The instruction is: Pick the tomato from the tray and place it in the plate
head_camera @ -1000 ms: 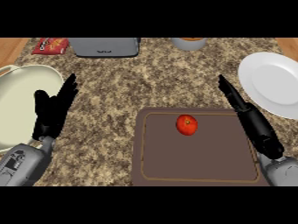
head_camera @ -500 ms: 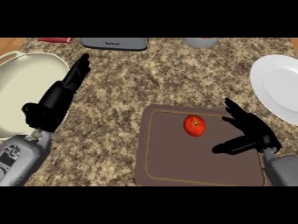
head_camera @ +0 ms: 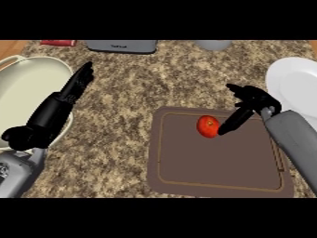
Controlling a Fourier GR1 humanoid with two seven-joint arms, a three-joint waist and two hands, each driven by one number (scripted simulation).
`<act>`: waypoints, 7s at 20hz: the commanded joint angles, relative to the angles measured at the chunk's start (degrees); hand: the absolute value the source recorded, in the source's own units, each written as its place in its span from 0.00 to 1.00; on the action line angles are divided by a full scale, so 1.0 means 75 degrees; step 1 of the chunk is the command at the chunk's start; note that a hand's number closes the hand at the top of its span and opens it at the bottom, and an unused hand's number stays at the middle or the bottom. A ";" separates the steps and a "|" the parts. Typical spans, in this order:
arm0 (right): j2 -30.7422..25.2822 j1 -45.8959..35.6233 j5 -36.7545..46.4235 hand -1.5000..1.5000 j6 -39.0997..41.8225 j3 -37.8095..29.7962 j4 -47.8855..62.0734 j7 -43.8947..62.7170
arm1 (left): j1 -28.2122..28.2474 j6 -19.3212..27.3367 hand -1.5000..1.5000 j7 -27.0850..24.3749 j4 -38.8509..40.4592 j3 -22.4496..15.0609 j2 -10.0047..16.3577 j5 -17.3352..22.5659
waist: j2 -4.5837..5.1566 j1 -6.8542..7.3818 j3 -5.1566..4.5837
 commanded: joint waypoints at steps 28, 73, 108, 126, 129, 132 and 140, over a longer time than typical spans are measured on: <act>0.0781 -0.3626 -0.1219 0.00 0.3452 -0.1119 0.5725 0.2328 | 0.0939 -0.0750 0.50 -0.0123 -0.0517 0.0903 -0.0095 -0.0303 | 0.0017 -0.0196 0.0027; 0.2757 -0.1750 0.0298 1.00 0.3570 -0.0351 0.4534 0.0747 | 0.1037 -0.1277 0.50 -0.0071 -0.0213 0.1444 -0.0989 -0.1190 | -0.0049 -0.0500 0.0022; -0.3778 0.3594 0.6896 1.00 -0.3847 0.0975 -0.7393 -0.0012 | 0.1368 -0.1463 0.50 -0.0230 -0.0249 0.1860 -0.1068 -0.1319 | -0.0077 -0.0682 0.0019; -0.1960 0.2006 0.5097 1.00 -0.4995 -0.2021 -0.1158 -0.4965 | 0.1394 -0.2038 0.50 0.0235 -0.0833 0.2192 -0.1265 -0.1367 | -0.0011 -0.0302 0.0033; -0.1645 0.1028 0.5554 1.00 -0.4735 -0.2079 0.0124 -0.5279 | 0.0770 -0.1981 0.50 0.0401 -0.0425 0.2189 -0.1451 -0.1652 | -0.0019 -0.0380 0.0026; -0.1726 0.0678 0.5627 1.00 -0.4587 -0.2198 0.1537 -0.5729 | 0.1383 -0.2109 0.50 -0.0111 -0.0538 0.2169 -0.1430 -0.1660 | 0.0009 -0.0264 0.0029; -0.1349 -0.0775 0.5616 0.00 -0.4061 -0.2676 0.4680 -0.6132 | 0.0744 -0.2071 0.50 0.0251 -0.0320 0.2068 -0.1681 -0.1790 | 0.0062 -0.0162 0.0041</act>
